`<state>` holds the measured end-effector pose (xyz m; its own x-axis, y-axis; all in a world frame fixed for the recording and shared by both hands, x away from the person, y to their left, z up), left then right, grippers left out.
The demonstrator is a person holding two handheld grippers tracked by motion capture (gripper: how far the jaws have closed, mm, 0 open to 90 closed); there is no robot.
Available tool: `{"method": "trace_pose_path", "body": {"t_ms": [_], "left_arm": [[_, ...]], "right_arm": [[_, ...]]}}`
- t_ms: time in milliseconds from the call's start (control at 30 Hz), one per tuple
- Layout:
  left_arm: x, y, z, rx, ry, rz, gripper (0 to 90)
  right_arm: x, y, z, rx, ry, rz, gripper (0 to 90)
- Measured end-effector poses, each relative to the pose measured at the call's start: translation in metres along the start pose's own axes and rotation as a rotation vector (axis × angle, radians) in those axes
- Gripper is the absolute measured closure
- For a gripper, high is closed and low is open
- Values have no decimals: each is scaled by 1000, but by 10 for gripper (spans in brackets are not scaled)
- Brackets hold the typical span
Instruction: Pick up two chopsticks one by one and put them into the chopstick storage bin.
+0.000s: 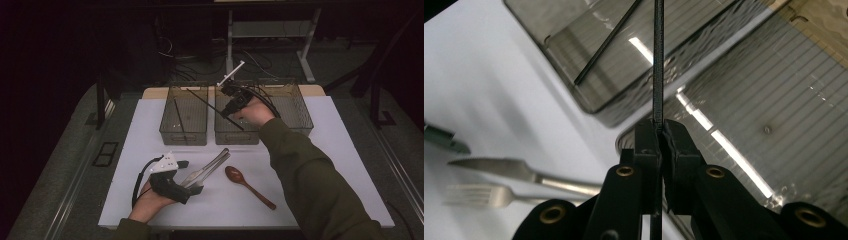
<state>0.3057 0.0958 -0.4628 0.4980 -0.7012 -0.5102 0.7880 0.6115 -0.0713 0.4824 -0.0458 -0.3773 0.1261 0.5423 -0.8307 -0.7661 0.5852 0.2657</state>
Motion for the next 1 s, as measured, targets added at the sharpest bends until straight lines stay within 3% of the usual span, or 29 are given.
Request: {"method": "trace_pose_path", "body": {"t_ms": [300, 500, 800, 1000], "left_arm": [[-1, -1, 2, -3, -11, -8, 0], [-1, -2, 2, -4, -13, -12, 0], [-1, -2, 3, -8, -20, -15, 0], [-1, -2, 4, -12, -23, -16, 0]], "right_arm": [[27, 0, 33, 17, 38, -27, 847], [50, -1, 50, 55, 67, -43, 847], [76, -7, 62, 138, 90, -72, 846], [85, -6, 66, 142, 96, -70, 845]]}}
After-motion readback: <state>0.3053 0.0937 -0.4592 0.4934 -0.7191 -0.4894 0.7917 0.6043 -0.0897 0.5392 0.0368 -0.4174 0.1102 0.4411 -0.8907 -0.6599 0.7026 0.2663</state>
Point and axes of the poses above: each handheld gripper's, and its own axes: x roughly forward along the jaws, z roughly out of its top, y roughly to its left, the point moved 8 cm from there along x, roughly forward along the jaws, and after that the axes turned 9 degrees about z, right-handed, at the moved point
